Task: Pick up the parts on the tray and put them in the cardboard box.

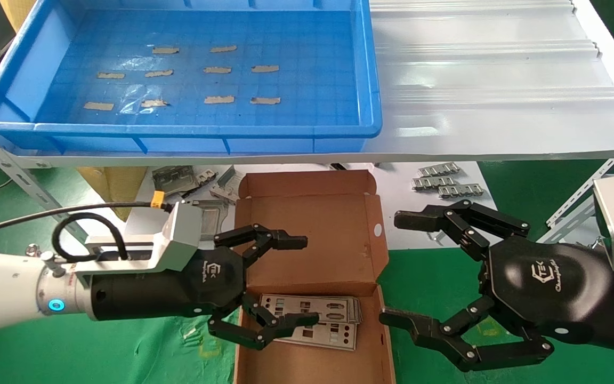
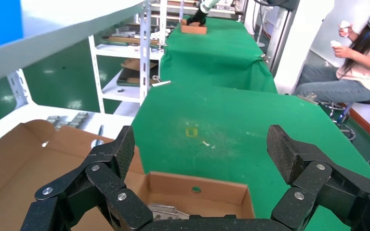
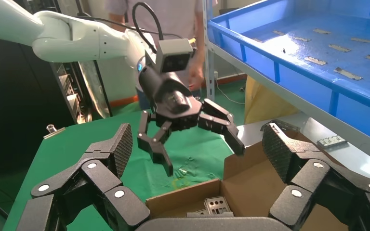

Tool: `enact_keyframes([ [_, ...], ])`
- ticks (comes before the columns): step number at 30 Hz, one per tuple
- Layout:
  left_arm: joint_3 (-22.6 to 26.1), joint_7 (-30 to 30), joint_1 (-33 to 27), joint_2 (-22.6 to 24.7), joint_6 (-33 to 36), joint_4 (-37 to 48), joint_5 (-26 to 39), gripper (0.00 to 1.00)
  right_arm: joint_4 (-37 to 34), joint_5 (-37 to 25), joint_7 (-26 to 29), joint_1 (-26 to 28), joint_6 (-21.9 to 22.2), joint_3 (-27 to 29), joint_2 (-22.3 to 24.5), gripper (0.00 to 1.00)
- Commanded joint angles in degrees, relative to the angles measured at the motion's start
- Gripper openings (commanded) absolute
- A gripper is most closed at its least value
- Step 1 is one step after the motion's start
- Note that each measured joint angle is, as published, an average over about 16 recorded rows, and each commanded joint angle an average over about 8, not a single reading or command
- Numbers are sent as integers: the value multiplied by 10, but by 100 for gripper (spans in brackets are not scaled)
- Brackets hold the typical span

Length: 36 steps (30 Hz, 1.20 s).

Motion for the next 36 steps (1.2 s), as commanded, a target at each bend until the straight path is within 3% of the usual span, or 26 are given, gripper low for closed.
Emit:
enact_keyframes([
  [1, -8, -9, 7, -10, -1, -16, -4, 100, 0, 0, 0, 0, 0, 0, 0, 100],
  [36, -157, -175, 127, -186, -27, -304, -73, 100, 0, 0, 0, 0, 0, 0, 0, 100],
])
